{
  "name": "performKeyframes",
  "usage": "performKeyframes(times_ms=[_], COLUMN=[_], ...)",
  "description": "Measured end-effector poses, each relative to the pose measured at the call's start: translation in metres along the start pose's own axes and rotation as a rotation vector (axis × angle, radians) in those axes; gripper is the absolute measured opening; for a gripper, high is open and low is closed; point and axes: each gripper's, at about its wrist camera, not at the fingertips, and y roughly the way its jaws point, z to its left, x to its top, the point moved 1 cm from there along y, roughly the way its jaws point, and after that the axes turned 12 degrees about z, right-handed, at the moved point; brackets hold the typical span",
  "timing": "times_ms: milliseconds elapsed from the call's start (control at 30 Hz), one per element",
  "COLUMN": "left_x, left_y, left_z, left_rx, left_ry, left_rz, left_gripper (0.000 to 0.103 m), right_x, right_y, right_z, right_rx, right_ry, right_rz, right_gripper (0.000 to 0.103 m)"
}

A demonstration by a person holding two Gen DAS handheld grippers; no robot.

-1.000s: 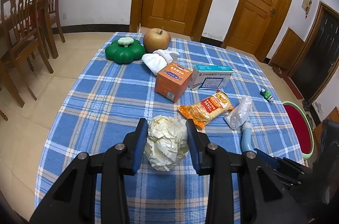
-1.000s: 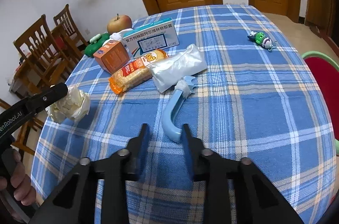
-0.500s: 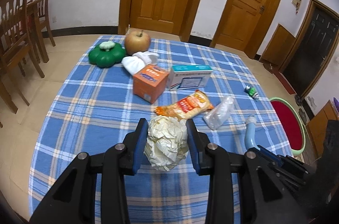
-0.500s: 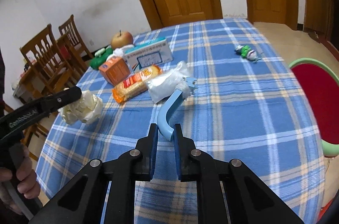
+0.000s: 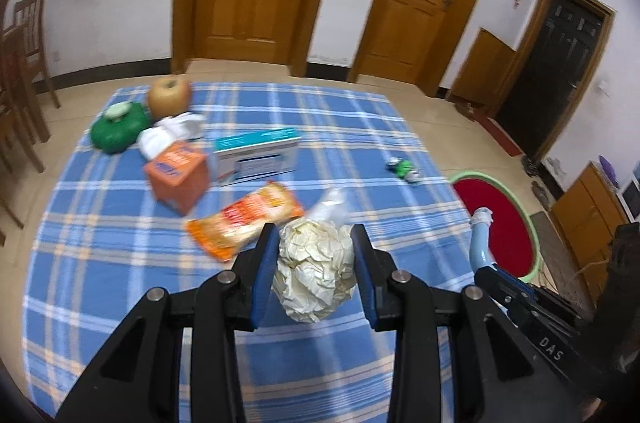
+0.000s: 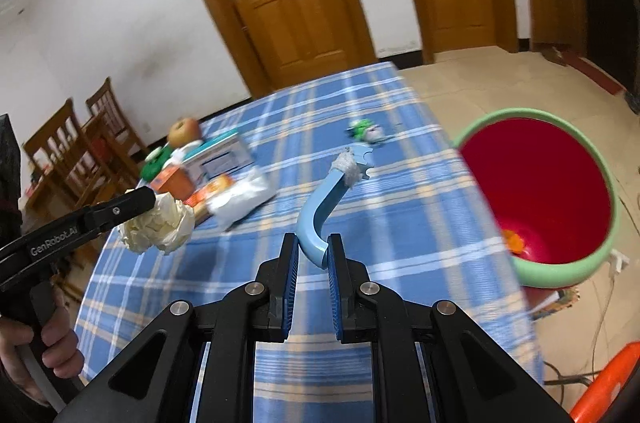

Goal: Collect trash
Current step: 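Carry both items over the red bucket while the right tool opens, dropping the blue piece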

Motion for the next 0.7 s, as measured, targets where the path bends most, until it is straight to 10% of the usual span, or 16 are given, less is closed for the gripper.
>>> performKeyframes(times_ms=[700], left_x=[0.036], left_y=[0.055], left_z=[-0.115], left_rx=[-0.123], left_ry=[0.186], left_rz=[0.049], left_gripper=[0.037], right_x=[0.004], right_y=[-0.022], right_z=[-0.136], right_rx=[-0.127], right_ry=[0.26], right_rz=[-0.032], right_gripper=[0.015])
